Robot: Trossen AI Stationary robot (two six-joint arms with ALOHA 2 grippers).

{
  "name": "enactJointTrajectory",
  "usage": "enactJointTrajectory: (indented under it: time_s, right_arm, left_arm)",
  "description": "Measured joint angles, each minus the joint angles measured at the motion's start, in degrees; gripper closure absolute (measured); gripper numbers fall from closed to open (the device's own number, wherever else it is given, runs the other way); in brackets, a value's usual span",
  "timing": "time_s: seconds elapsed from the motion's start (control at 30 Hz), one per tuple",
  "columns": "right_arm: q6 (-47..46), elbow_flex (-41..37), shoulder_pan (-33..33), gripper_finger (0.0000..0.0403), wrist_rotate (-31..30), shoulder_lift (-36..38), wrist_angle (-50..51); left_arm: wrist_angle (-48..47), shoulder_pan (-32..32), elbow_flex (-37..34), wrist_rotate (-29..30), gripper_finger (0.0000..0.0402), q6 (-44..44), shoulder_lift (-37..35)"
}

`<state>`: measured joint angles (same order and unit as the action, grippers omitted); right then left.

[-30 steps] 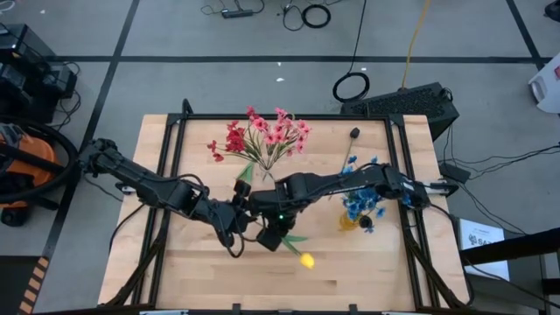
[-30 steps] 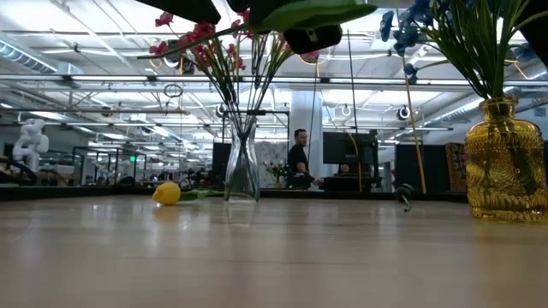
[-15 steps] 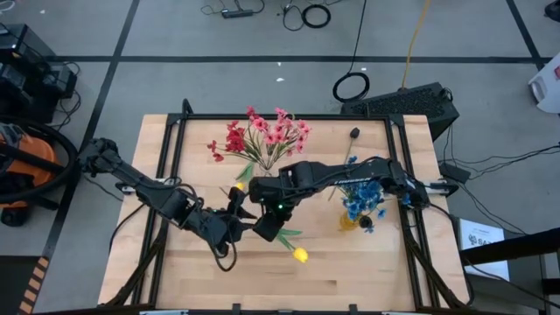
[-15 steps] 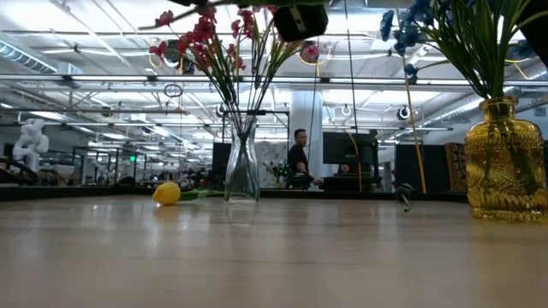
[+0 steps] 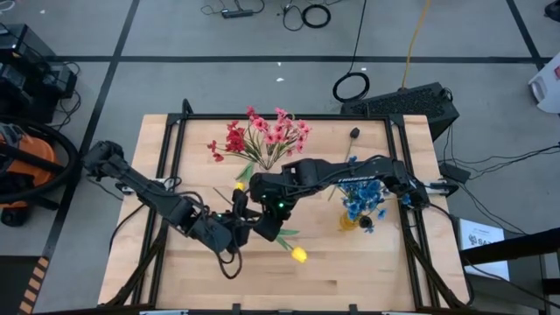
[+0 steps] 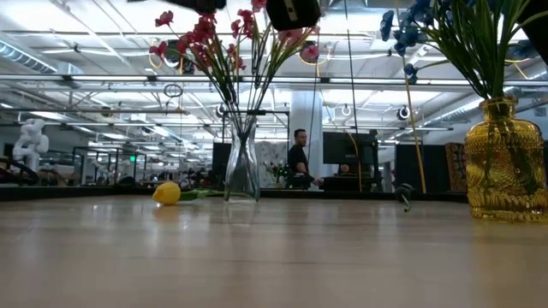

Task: Sort flowers into vase by color
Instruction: Put the bottom yellow flower into the transparent vase

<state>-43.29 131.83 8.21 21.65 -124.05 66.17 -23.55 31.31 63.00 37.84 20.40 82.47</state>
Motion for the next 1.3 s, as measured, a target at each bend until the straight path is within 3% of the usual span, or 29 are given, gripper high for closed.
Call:
enactJointTrajectory:
  time_s: [0.13,0.3,0.5,1.1,1.2,1.3]
  right_arm:
    - [0.05,0.0,0.0,0.0402,0.87,0.0,0.04]
    - [0.05,0.0,0.0,0.0402,0.89,-0.02,0.07]
    - [-1.44,0.0,-0.37,0.0402,0.84,-0.02,0.09]
    - [-4.07,-0.01,-0.96,0.0397,-1.37,-0.11,0.09]
    - [-4.02,-0.02,-0.9,0.0377,-3.34,-0.11,0.3]
    - [-3.92,-0.02,-1.04,0.0346,-4.34,-0.11,0.28]
  left_arm:
    - [0.04,0.03,0.0,2.61,0.0287,0.02,1.65]
    - [0.06,0.4,0.0,5.85,0.0322,1.11,1.78]
    - [0.34,1.49,0.0,6.25,0.0358,4.37,1.78]
    - [0.06,1.38,0.0,6.35,0.0399,3.93,1.74]
    - [-0.84,1.04,0.0,5.42,0.0399,-0.23,1.35]
    - [-4.19,-0.32,0.0,0.56,0.04,-8.06,0.25]
